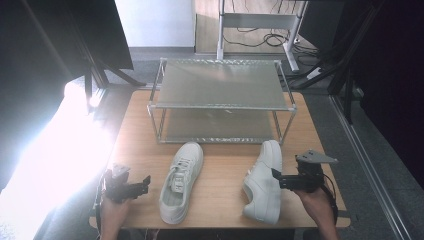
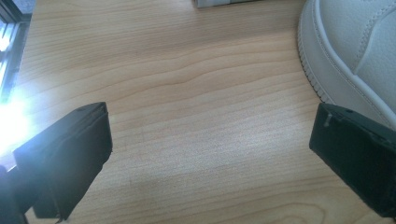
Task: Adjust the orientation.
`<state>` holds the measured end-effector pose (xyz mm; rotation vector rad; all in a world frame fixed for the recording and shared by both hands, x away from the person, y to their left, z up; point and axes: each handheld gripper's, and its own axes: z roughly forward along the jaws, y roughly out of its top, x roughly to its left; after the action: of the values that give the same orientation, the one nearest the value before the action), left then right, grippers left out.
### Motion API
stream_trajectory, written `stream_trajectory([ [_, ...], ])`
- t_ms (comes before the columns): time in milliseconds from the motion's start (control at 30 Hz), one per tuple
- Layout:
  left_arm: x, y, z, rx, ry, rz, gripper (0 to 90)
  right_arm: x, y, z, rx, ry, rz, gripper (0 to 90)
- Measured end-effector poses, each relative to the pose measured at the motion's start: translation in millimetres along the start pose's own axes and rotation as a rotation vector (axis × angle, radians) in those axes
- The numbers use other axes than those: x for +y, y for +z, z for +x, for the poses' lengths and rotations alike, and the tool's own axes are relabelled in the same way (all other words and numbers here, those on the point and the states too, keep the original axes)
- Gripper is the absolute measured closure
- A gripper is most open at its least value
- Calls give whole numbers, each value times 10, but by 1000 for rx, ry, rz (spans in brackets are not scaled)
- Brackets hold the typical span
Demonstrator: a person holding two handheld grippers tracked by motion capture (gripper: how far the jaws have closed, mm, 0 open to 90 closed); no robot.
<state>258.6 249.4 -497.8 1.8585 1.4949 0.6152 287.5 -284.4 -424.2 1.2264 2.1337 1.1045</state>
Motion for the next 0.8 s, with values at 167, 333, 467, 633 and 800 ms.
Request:
stream_trajectory([
  [167,-1,6,-5,1,2,7,0,-22,82,19,-31,-8,14,13],
  [333,0,13,-16,3,8,14,0,-61,125,-22,-37,5,18,16],
  [467,-3,13,-21,4,10,17,0,-89,144,-36,-31,11,19,14],
  [633,-7,0,-10,12,7,17,0,-141,70,-110,-40,34,9,13],
  [800,-6,1,-5,13,4,20,0,-210,-8,-227,-39,86,1,7],
])
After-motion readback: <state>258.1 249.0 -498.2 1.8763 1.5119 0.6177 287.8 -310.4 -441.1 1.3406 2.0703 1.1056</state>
